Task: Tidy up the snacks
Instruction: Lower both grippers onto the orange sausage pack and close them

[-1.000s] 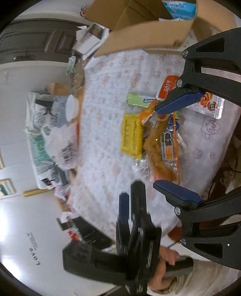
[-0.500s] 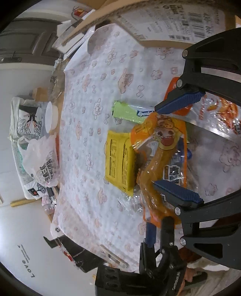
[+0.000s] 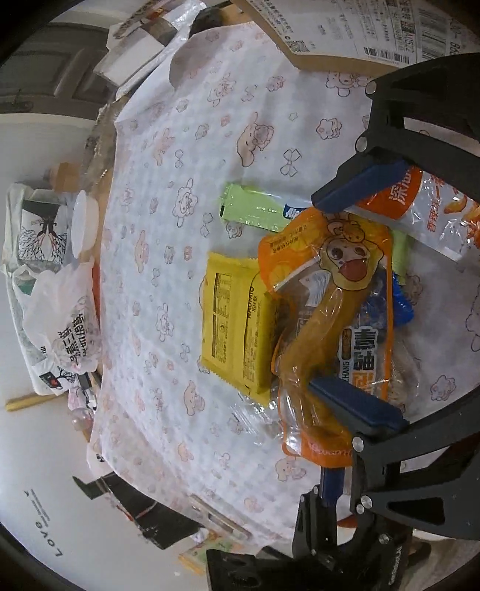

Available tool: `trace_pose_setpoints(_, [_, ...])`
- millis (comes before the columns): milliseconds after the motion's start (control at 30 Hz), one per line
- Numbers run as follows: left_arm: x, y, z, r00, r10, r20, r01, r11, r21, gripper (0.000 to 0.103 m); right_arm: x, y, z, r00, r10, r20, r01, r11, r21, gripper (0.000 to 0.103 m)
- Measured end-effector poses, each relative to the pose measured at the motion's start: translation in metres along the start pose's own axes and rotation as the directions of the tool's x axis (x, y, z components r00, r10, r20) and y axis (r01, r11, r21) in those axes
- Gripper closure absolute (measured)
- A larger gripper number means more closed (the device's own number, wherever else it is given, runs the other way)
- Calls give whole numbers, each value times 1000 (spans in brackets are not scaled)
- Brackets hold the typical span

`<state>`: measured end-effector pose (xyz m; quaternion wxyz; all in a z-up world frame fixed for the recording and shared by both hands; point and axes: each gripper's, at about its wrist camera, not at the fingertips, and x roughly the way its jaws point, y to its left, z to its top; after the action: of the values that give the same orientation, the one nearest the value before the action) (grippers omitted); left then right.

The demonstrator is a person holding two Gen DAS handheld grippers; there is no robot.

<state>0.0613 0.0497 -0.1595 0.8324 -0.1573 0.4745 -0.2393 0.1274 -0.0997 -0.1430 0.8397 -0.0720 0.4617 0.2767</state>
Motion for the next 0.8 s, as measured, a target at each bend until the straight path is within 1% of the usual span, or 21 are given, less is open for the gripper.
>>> trace_pose_setpoints(100, [-3,1,0,1000,-2,9,2,1000,2,76,0,1,0,1000,12,-3,-12,1000,2,13])
trace_pose_setpoints(200, [-10,5,4,999,13,31,-13,1000,0,76,-1,11,-2,1000,26,0,-26,999,-28,13])
trace_pose_setpoints(333, [-21,21,12,997,44,63,-42,999,-27,76,-2,26,-2,996,85,-13,-86,994,-66,15])
trace_pose_setpoints(400, [-25,32,16,995,63,72,-60,997,-44,76,-1,31,0,996,90,-19,-91,992,-88,15])
trace_pose_setpoints(467, [-27,39,20,994,76,79,-72,996,-56,76,1,30,5,997,71,-11,-72,993,-91,15])
trace_pose_setpoints(533, [-29,47,23,994,78,82,-72,995,-70,76,3,27,11,999,46,4,-45,995,-89,15])
trace_pose_setpoints(600, [-30,52,25,993,84,84,-78,994,-73,76,7,22,17,999,43,10,-42,996,-80,15])
trace_pose_setpoints(800, [-32,60,29,992,95,86,-89,993,-78,76,29,3,29,991,130,-18,-130,991,-9,15])
